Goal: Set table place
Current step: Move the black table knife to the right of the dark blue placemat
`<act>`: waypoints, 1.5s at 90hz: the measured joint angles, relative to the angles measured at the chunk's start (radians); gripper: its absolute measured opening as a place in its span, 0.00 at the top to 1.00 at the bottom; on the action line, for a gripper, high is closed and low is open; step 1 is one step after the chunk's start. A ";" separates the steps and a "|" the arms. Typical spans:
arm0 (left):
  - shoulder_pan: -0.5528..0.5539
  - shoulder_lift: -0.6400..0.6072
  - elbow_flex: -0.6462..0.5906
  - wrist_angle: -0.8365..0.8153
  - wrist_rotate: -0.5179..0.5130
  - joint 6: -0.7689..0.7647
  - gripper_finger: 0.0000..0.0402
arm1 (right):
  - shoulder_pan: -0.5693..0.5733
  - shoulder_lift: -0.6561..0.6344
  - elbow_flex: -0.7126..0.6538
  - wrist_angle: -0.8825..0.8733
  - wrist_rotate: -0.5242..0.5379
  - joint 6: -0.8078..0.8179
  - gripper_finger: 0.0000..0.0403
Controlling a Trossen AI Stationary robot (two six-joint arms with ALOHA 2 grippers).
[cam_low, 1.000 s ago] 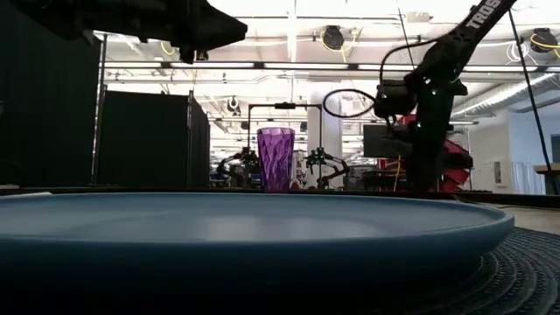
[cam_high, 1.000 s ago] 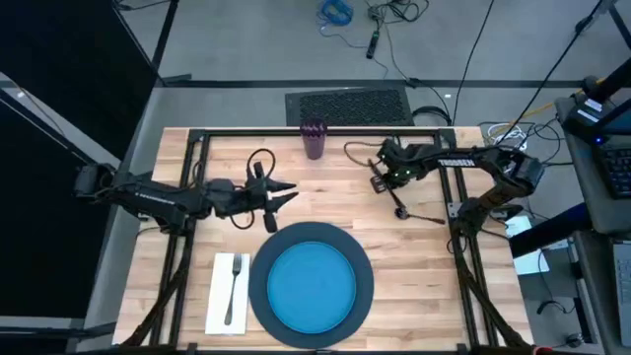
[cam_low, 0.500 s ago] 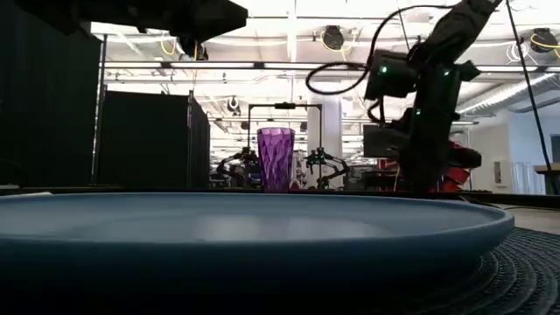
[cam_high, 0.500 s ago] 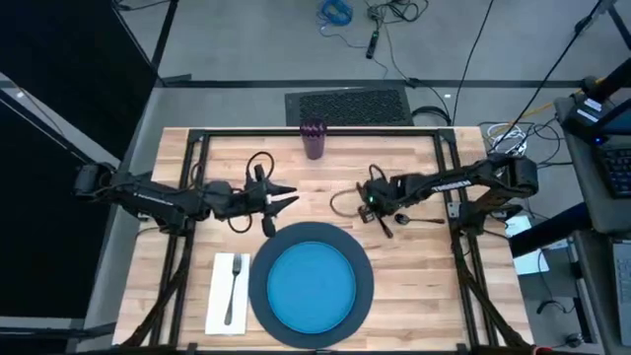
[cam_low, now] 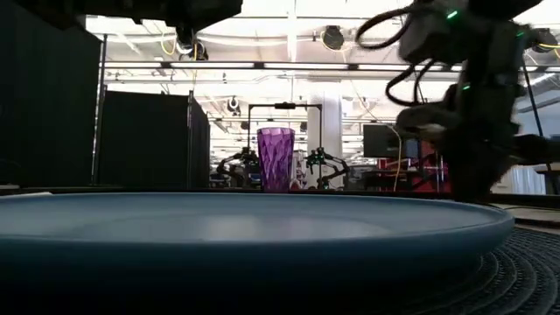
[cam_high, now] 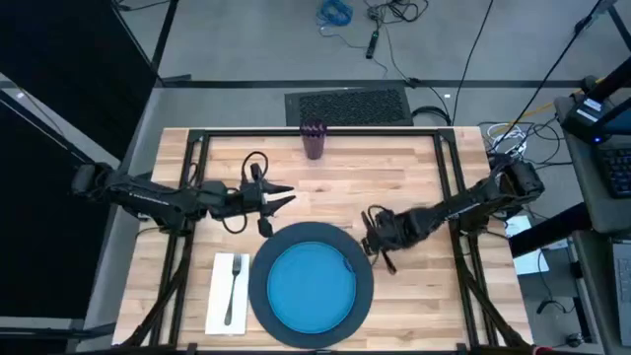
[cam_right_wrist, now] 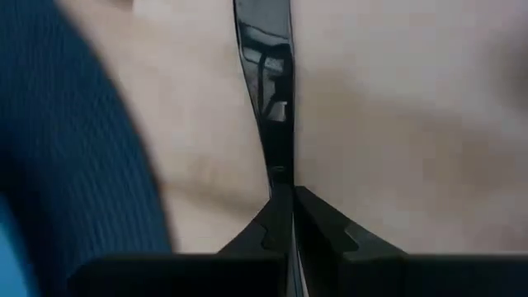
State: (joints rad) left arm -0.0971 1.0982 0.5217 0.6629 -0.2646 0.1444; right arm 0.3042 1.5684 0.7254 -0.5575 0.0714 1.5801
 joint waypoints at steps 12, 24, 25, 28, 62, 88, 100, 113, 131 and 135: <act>0.000 0.000 0.000 -0.015 0.000 0.000 0.79 | 0.118 0.001 0.000 0.003 0.017 0.186 1.00; -0.002 0.000 0.000 -0.062 0.000 -0.004 0.79 | 0.235 0.003 -0.003 0.018 0.085 0.385 1.00; -0.002 0.000 0.000 -0.064 0.000 -0.005 0.79 | 0.245 0.003 -0.003 0.020 0.094 0.403 1.00; -0.002 0.000 0.000 -0.073 0.000 -0.005 0.79 | 0.272 0.005 -0.004 0.027 0.120 0.448 1.00; -0.004 0.000 0.000 -0.140 0.000 -0.008 0.79 | 0.380 0.113 0.113 0.086 0.227 0.609 1.00; -0.004 0.000 -0.001 -0.208 0.026 -0.008 0.79 | 0.369 0.202 0.269 -0.076 0.188 0.612 1.00; -0.008 -0.001 -0.001 -0.241 0.027 -0.007 0.79 | 0.348 0.229 0.301 -0.084 0.180 0.615 1.00; -0.013 -0.009 -0.001 -0.261 0.027 -0.007 0.79 | 0.327 0.259 0.338 -0.105 0.179 0.615 1.00; -0.021 -0.054 -0.001 -0.282 0.027 -0.007 0.79 | 0.301 0.265 0.391 -0.272 0.140 0.616 1.00; -0.024 -0.066 -0.001 -0.312 0.027 -0.007 0.79 | 0.296 0.263 0.402 -0.295 0.108 0.616 1.00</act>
State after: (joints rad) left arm -0.1207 1.0317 0.5203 0.3505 -0.2375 0.1378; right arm 0.6006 1.8313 1.1274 -0.8528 0.1795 2.1960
